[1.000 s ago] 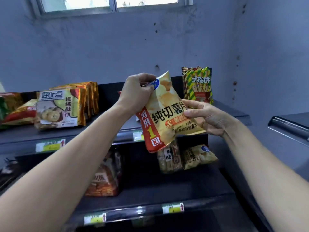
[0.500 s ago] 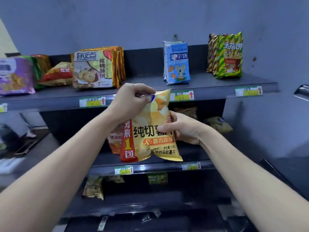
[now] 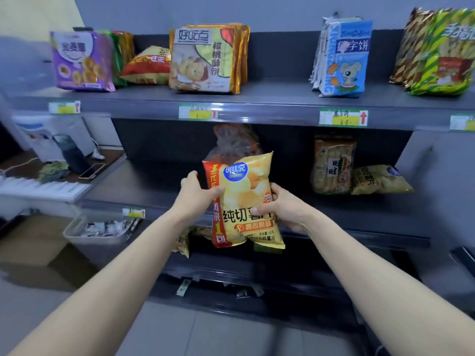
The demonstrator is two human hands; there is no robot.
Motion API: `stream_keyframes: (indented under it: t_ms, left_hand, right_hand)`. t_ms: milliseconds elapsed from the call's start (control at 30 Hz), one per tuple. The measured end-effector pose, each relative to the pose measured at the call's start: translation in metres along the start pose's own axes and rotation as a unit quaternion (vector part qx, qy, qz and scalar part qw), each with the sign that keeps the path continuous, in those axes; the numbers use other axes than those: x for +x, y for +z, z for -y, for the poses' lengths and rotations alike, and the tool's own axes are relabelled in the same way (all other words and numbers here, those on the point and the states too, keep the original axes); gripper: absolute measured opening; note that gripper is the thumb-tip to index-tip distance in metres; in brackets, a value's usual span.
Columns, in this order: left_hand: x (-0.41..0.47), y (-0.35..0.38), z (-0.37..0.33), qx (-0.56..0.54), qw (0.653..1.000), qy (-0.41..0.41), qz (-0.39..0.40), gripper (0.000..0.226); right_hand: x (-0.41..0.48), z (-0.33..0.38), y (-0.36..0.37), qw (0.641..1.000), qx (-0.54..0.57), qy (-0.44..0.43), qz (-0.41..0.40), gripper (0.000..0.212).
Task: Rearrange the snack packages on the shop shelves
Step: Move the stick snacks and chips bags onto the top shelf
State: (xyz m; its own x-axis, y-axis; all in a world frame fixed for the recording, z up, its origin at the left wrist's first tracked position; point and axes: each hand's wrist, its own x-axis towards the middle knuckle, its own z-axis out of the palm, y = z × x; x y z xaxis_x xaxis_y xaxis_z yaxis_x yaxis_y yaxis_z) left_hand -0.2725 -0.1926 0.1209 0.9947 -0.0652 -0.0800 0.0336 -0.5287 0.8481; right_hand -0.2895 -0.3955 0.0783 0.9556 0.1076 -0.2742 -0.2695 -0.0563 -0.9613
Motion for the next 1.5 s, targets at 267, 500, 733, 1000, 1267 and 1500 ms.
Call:
stream_keyframes:
  t_ms: [267, 500, 733, 1000, 1267, 1500]
  left_hand:
    - [0.016, 0.004, 0.042, -0.125, 0.984, -0.069, 0.102, 0.045]
    - [0.041, -0.010, 0.055, -0.167, 0.974, -0.128, 0.085, 0.064]
    - [0.062, -0.012, 0.071, -0.165, 0.975, -0.145, 0.030, 0.067]
    - [0.086, -0.021, 0.097, -0.181, 0.974, -0.131, 0.023, 0.062]
    - [0.125, -0.071, 0.141, -0.204, 0.970, -0.123, 0.039, 0.050]
    - [0.162, -0.163, 0.189, -0.193, 0.974, -0.107, 0.049, 0.040]
  right_hand:
    - [0.036, -0.026, 0.019, 0.999, 0.009, 0.028, 0.014, 0.061]
    - [0.079, -0.024, 0.030, 0.998, 0.017, 0.034, 0.054, 0.063]
    - [0.122, -0.026, 0.037, 0.994, -0.010, 0.036, 0.098, 0.061]
    - [0.153, -0.020, 0.057, 0.994, -0.025, 0.030, 0.102, 0.055]
    - [0.196, -0.013, 0.118, 0.997, -0.034, 0.034, 0.059, 0.064]
    - [0.237, -0.001, 0.213, 0.999, -0.011, 0.036, 0.031, 0.064]
